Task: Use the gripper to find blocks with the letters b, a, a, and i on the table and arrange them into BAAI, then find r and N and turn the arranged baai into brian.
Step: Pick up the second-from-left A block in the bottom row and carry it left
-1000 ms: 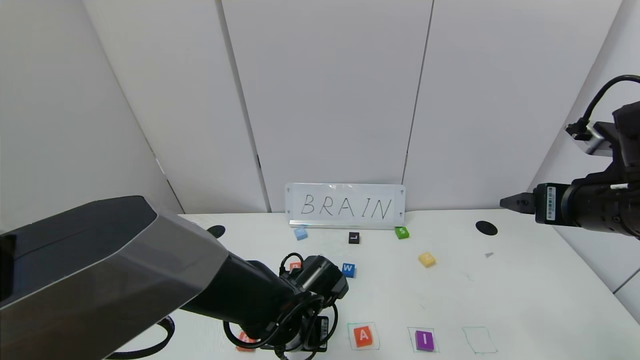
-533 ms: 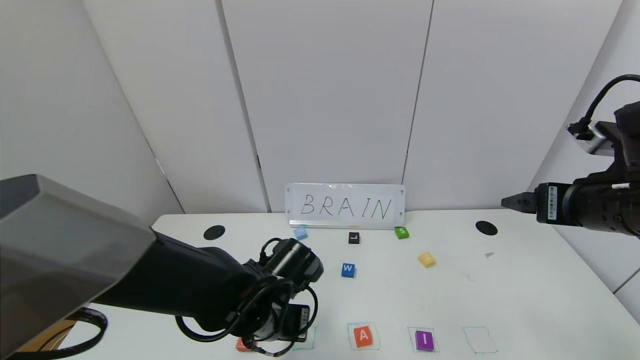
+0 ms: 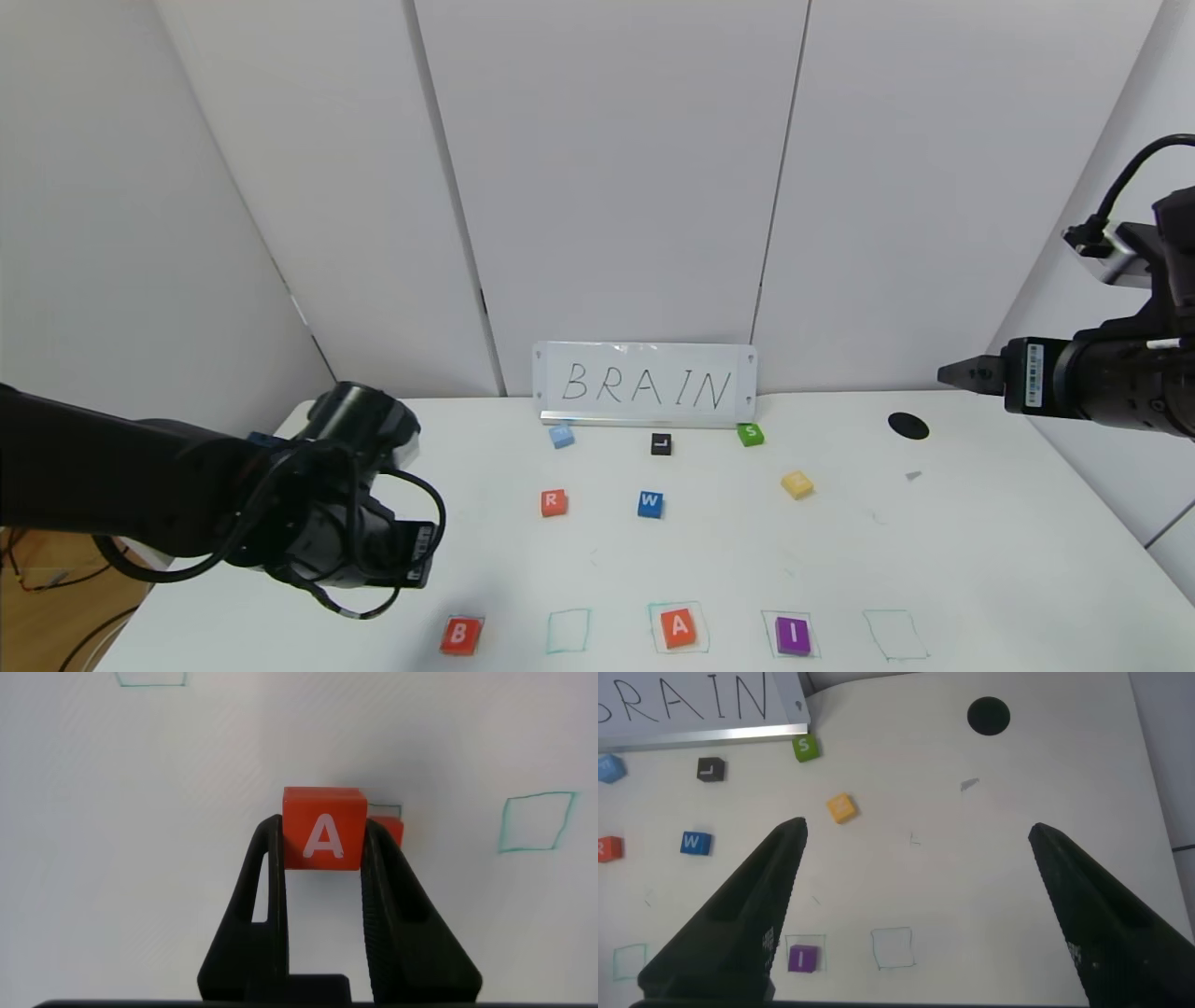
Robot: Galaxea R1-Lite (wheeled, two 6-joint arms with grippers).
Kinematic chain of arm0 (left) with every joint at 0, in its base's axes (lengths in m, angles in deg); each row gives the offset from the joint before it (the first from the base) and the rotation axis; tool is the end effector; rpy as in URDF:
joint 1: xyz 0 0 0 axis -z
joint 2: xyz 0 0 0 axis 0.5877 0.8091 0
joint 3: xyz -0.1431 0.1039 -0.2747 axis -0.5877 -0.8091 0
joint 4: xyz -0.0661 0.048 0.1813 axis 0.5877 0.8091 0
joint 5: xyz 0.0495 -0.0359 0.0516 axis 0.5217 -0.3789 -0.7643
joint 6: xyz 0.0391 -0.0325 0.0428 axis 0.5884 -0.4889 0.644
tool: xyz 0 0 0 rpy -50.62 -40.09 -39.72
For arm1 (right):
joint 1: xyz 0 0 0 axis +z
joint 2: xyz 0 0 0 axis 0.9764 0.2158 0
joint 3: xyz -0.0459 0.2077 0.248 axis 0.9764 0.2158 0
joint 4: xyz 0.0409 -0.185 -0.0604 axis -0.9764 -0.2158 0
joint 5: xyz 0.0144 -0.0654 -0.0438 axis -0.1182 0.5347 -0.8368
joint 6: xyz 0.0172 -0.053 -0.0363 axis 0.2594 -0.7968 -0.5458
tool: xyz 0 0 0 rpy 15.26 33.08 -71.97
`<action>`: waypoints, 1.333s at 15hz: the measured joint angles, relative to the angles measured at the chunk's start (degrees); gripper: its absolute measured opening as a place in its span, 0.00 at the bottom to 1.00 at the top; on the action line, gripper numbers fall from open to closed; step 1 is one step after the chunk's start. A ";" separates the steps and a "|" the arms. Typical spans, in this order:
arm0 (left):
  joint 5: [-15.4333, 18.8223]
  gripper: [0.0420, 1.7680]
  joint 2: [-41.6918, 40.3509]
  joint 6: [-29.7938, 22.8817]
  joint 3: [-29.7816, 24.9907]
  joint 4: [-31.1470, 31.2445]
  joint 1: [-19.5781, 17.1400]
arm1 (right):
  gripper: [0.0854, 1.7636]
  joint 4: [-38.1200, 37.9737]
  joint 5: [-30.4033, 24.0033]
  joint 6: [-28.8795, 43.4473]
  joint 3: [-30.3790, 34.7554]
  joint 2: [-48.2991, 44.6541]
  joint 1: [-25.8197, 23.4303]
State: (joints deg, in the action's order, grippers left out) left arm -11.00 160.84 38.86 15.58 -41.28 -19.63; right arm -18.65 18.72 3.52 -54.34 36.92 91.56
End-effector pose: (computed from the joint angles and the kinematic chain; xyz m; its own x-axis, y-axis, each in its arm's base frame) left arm 0.3017 -0.0788 0.0842 0.4589 0.0130 -0.8884 0.0015 0.9999 0.0155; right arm 0.2921 0.0562 0.2434 0.8351 -0.0418 -0.5485 0.1096 0.9898 0.0915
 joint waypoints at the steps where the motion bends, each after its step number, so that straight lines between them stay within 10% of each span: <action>1: 1.44 0.27 -0.49 2.29 -0.02 -0.27 -3.13 | 0.97 0.00 0.04 0.00 0.00 0.02 0.01; 6: 7.30 0.27 1.51 11.00 1.99 -1.91 -14.32 | 0.97 0.00 0.17 -0.01 0.00 0.09 0.00; 20: 7.63 0.27 20.15 13.73 15.64 -1.73 -19.41 | 0.97 0.02 0.15 -0.09 0.02 0.85 -0.77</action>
State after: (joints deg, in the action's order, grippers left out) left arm -3.37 180.99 52.58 31.22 -43.02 -39.04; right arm -18.63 18.87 3.44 -54.32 37.77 90.79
